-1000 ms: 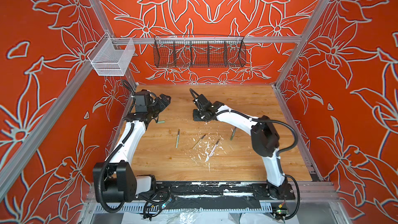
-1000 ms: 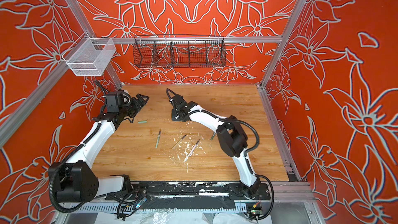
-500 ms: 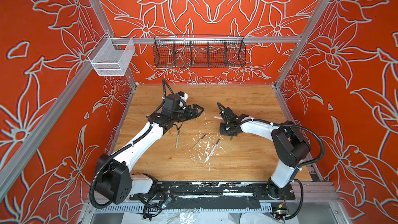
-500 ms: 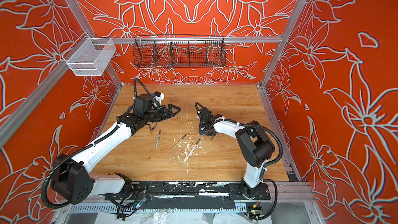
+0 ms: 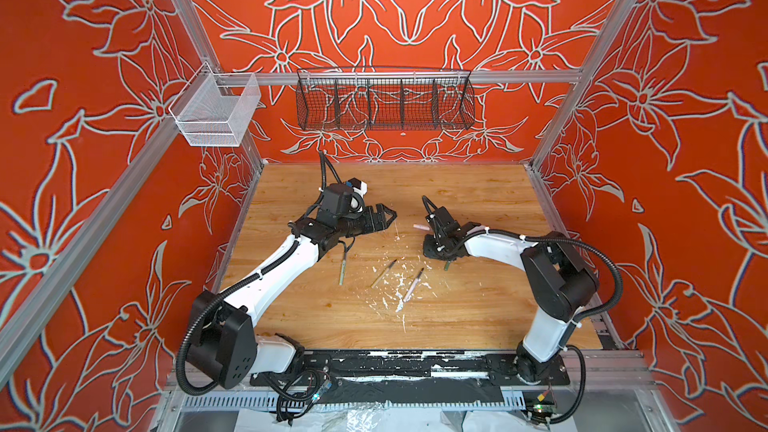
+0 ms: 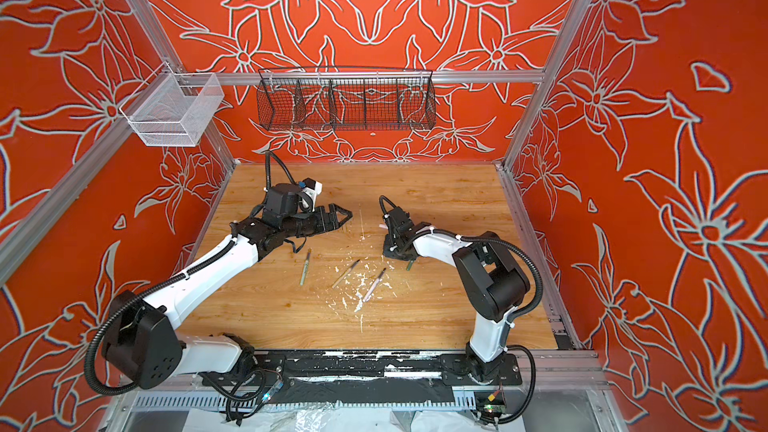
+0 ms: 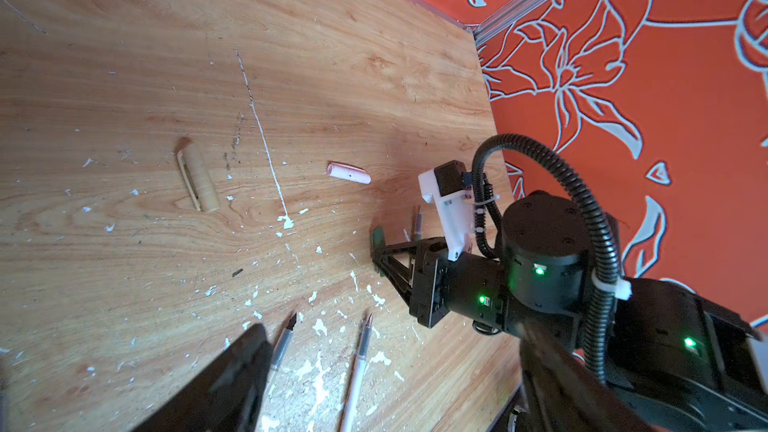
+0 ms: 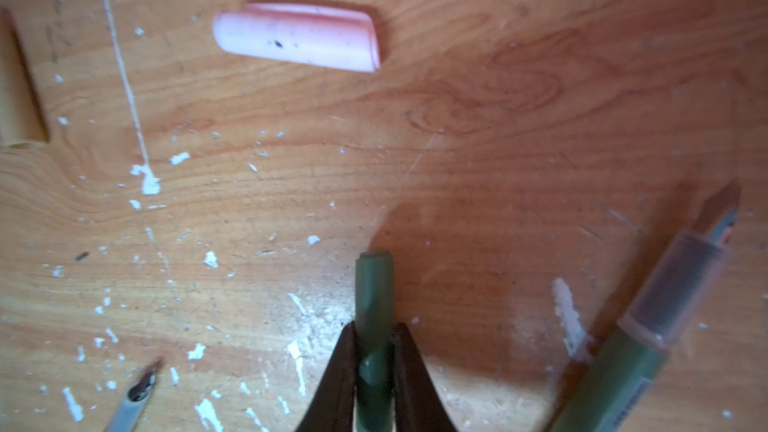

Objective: Insert the pens into the pen caps

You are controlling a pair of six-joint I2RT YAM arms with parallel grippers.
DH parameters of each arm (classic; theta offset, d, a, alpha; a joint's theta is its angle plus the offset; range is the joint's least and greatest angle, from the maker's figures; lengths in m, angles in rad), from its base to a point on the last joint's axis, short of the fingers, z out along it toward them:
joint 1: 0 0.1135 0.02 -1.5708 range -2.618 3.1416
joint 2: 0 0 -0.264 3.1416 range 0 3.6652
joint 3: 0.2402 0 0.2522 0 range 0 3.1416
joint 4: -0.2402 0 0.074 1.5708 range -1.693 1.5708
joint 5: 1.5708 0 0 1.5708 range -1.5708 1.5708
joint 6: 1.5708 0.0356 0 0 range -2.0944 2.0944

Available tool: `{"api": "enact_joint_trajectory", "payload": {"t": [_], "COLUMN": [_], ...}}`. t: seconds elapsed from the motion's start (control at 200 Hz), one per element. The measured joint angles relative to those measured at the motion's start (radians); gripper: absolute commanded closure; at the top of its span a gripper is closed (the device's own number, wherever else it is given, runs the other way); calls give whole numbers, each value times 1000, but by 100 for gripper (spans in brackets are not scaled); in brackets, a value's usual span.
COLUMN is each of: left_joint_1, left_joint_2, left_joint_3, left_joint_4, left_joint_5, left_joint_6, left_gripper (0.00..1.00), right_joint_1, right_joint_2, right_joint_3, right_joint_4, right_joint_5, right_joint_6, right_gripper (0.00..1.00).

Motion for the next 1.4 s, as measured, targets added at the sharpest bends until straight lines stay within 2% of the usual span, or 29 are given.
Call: {"api": "enact_joint_trajectory", "payload": {"t": [0.205,0.27,0.565,0.771,0.921,1.116,1.396], "left_joint_1": [0,0,0,0,0,0,-1], "left_joint_2": [0,0,2,92,156,168,168], "left_joint_3": [4,6,13,151,199,199,199], "left_joint_4": [-3,-3,-22,-150,-222,-257,-257], "left_joint_5": [-1,-2,-24,-79,-90,-79,-67], "left_joint_6": [3,3,4,11,31,44,66], "left_gripper": [7,7,1,2,13,13,13], "right_joint_1": [-4,-4,-69,-111,-113,-116,-124], "right_joint_2": [-6,-18,-141,-101,-36,29,39], "right_joint_3": [0,0,18,51,77,95,95], "right_joint_4": [-2,-26,-173,-249,-269,-279,-251], "right_joint_5": [-5,4,108,143,143,143,143], "right_joint_6": [2,-1,-15,-19,-18,-8,16], "right_gripper": [63,62,64,65,68,76,89]}}
